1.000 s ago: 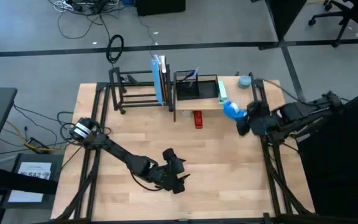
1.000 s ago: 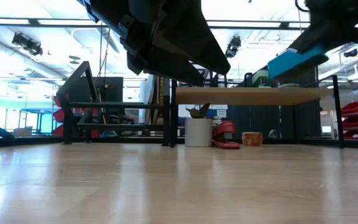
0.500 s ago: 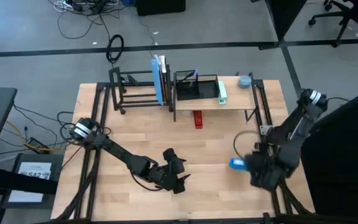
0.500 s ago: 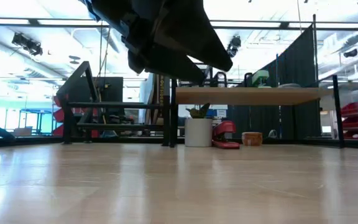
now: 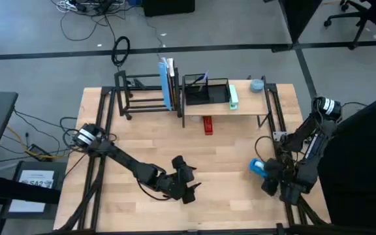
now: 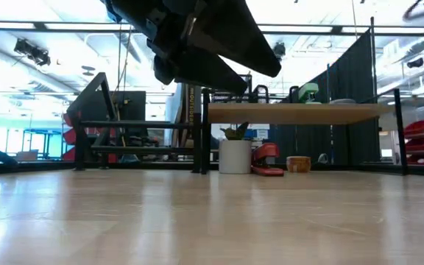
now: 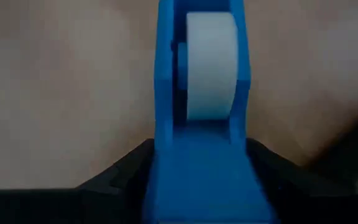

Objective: Stock shelves
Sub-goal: Remove the blue tape dispenser from the shelf

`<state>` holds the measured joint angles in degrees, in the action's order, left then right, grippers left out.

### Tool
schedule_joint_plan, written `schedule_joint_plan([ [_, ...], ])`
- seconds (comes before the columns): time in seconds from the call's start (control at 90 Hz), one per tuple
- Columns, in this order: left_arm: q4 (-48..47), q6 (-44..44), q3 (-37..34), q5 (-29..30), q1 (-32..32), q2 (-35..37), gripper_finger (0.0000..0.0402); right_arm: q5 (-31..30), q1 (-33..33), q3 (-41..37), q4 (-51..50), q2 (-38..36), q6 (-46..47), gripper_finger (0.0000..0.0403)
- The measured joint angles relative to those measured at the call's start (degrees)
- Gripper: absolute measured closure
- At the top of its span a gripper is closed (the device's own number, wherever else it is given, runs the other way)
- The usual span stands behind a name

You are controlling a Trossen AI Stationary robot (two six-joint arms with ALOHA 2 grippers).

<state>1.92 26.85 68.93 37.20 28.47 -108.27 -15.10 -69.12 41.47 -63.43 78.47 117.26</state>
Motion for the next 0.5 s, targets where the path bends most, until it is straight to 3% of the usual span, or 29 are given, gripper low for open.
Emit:
schedule_joint_plan([
  [0.089,0.02,-0.04,0.00,0.01,0.00,0.00,0.0117,5.93,0.24,-0.07,-3.84,1.97,6.69,0.0222],
  [0.2,0.01,-0.07,0.00,0.01,-0.04,0.00,0.0117,8.25,0.35,-0.02,-3.50,2.99,8.79,0.0211],
  [0.5,0.47,-0.81,0.00,0.05,-0.41,0.00,0.0117,13.72,1.96,2.87,-1.18,-3.36,3.55,0.0131],
])
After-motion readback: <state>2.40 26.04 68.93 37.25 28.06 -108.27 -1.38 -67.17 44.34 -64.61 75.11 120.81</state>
